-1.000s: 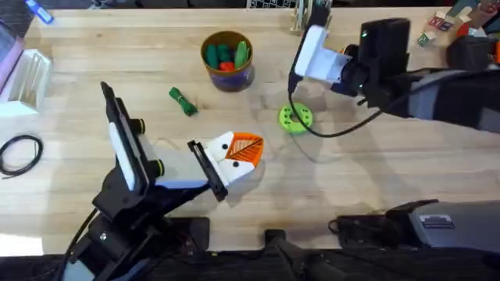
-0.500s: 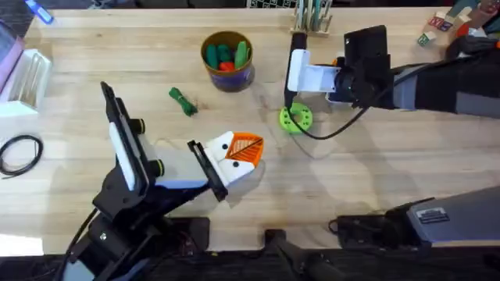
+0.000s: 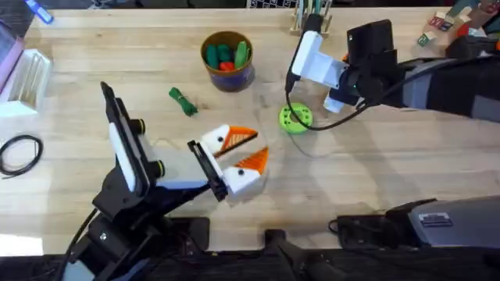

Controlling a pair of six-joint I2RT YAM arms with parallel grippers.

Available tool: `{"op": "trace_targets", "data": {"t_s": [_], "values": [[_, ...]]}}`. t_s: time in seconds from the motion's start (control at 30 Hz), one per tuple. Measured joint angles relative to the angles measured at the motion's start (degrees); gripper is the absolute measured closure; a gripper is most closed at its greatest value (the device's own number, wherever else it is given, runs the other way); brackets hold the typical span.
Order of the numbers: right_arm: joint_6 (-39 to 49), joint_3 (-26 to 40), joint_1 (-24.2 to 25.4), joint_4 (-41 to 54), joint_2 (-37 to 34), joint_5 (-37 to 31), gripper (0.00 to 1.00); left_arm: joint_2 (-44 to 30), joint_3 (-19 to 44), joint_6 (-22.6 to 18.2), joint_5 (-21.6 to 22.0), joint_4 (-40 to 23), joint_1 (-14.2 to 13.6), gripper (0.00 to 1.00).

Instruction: Pick up the gripper from the table and insert it into the empty holder that is missing its gripper. Then pick up a screw, insert it into the mounting hole, and use the screwdriver to tighten it. Finally, clean up the table by picking up the vegetable and placing it into the bucket.

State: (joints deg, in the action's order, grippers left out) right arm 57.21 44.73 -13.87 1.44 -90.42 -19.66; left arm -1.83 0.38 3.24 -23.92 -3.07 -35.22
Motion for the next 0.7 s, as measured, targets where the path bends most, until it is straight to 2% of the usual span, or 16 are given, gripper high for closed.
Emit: {"op": "trace_targets", "data": {"t_s": [0.1, 0.13, 0.2, 0.5, 0.6, 0.7], "values": [[-7.22, -0.02, -0.02, 1.79, 2.59, 0.82, 0.105, 0.00, 0.00, 0.22, 0.02, 0.00, 0.00, 0.182], [-9.47, 0.00, -0.04, 2.42, 3.94, 1.39, 0.105, 0.00, 0.00, 0.38, 0.02, 0.00, 0.00, 0.056], [-13.35, 0.18, -0.08, 3.56, 6.79, 2.75, 0.104, 0.00, 0.00, 0.27, 0.04, 0.01, 0.00, 0.018], [-27.93, 2.38, -0.17, 3.64, 17.81, 13.17, 0.103, 0.00, 0.05, 0.20, 0.42, 1.06, 0.00, 0.015], [-31.15, 2.38, -0.17, 3.70, 18.85, 16.23, 0.103, 0.00, 1.87, 0.27, 3.14, -2.33, 0.00, 0.015], [-33.50, 2.38, -0.21, 3.68, 18.94, 18.29, 0.103, -1.07, 8.25, 0.49, 8.19, -10.49, 0.00, 0.015]]}}
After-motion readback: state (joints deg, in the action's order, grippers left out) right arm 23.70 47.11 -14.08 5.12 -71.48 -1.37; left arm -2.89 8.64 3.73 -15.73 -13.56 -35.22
